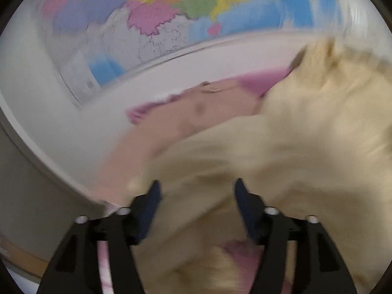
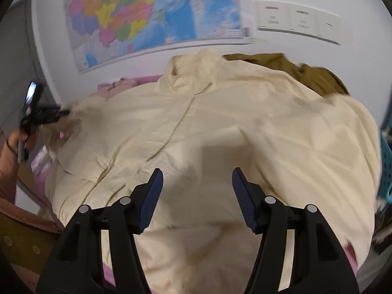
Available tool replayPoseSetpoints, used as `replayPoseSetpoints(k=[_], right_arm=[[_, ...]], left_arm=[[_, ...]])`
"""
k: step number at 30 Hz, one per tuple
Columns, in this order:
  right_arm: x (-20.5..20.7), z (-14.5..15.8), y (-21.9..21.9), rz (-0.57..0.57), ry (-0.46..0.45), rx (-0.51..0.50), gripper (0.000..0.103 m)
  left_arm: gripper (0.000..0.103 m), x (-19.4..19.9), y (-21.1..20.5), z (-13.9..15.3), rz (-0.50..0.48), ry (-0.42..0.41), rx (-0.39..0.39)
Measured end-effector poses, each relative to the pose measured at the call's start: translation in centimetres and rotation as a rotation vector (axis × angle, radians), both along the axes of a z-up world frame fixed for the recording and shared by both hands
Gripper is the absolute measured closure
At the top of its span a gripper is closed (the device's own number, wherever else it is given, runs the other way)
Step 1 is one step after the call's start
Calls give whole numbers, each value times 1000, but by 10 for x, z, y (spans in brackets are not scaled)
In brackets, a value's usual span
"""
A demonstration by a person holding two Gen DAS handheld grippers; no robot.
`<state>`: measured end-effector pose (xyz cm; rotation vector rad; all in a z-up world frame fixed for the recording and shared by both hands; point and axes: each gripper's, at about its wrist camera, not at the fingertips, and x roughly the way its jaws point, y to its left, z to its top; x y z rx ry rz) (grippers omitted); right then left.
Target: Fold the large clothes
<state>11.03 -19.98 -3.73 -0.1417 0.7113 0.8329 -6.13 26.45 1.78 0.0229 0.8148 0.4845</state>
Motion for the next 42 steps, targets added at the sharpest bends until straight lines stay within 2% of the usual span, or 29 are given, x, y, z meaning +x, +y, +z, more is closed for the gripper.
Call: replayPoseSetpoints(k=[2,3,6,8,10,14,16,19,21,23,26,28,29,30,33,36,40,42], right_arm=[[-1,0,-27,-45,19,44,42],[-2,0,-44,-79,31,65,42],[-5,-6,-70,-114,68,88,40],[-9,-10,-68,-105,72,63,40],[-16,-8,-48,-47,45,19,40],[-19,0,12,87,16,-13,40],[-15,0,51,151,14,-46,40],[-8,-6,110,233,37,-101,41],[1,-19,144,256,58,-170,41],[15,-36,172,238,91,-241,46],[38,-60,194,210,198,-277,55],[46,-66,197,196,208,-268,65],[49,-66,197,179,204,-272,87],[49,-65,197,158,183,-289,100],[53,-65,194,179,188,-266,101],[61,-49,183,148,193,-162,102],[70,-27,187,112,105,-129,102],[80,-21,191,53,45,-137,103]], left_arm=[[23,-43,1,13,-152,-178,-215],[20,-58,0,17,-209,-221,-276],[17,-94,-17,17,-309,-282,-330],[14,-101,-37,3,-381,-259,-363],[14,-95,-57,-17,-434,-196,-381],[14,-65,-78,-56,-441,-77,-434],[14,-59,-75,-70,-426,-57,-491],[14,-53,-68,-78,-387,-61,-531],[14,-53,-69,-83,-374,-81,-556],[14,-51,-62,-85,-358,-93,-591],[14,-47,-60,-85,-337,-94,-589],[14,-45,-57,-85,-331,-94,-595],[14,-43,-55,-86,-329,-94,-596],[14,-43,-54,-86,-328,-95,-598],[14,-38,-48,-84,-321,-102,-607],[14,-35,-47,-81,-318,-113,-594],[14,-32,-46,-73,-322,-129,-567],[14,-30,-46,-69,-316,-141,-548]])
